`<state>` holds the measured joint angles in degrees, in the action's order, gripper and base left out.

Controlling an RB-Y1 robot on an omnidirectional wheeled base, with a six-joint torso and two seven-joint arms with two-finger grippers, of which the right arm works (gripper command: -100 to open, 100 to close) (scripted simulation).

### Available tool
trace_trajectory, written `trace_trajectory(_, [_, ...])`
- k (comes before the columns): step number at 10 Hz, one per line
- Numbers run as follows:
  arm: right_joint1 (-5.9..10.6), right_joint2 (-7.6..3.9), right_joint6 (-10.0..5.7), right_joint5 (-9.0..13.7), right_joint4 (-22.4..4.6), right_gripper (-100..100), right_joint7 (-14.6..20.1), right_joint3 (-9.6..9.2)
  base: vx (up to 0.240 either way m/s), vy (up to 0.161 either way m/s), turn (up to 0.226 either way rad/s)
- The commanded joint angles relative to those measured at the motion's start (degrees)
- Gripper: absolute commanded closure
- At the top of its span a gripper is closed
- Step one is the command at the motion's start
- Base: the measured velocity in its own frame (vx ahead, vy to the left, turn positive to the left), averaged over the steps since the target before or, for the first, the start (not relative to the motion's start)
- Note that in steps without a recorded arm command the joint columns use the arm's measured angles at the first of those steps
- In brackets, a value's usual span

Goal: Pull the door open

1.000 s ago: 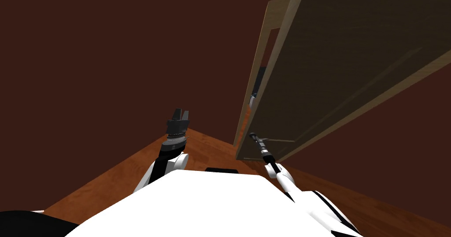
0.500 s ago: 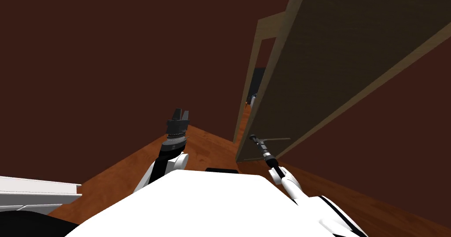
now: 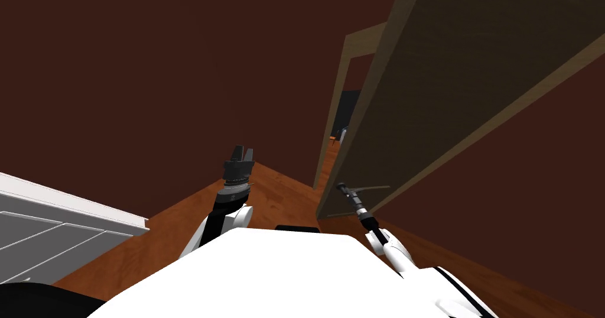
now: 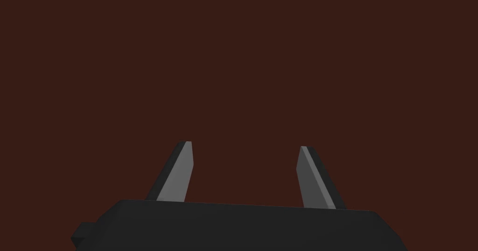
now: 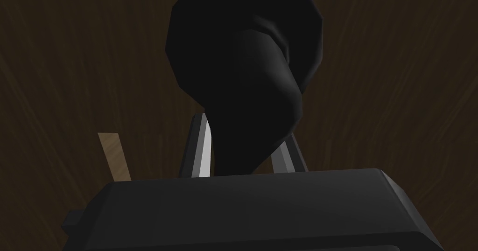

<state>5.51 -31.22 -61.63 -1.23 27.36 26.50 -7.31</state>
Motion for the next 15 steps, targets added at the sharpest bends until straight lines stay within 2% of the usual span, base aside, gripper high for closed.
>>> trace_trajectory(1, [-1.70,-1.15,-2.00,-0.2,0.5,100,0.9,-0.42,-0.194,-0.110,0.178])
trace_trajectory(2, [-1.97,-1.41,-2.60,-0.3,0.4,100,1.1,-0.53,-0.202,-0.093,0.169])
trace_trajectory(5, [-3.46,-2.83,-5.90,-0.6,-0.3,100,2.3,-1.15,-0.193,-0.117,0.156])
trace_trajectory(6, [-3.00,-2.21,-5.33,-0.6,-0.7,100,2.1,-1.20,-0.086,-0.047,0.038])
trace_trajectory(7, [-3.52,-2.44,-6.44,-0.7,-1.1,100,2.3,-1.34,-0.131,-0.079,0.183])
trace_trajectory(13, [-4.82,-3.72,-10.25,-0.4,-3.0,100,2.9,-1.40,-0.214,-0.109,0.204])
trace_trajectory(15, [-5.02,-3.91,-10.84,-0.4,-3.3,100,3.0,-1.41,-0.153,-0.078,0.118])
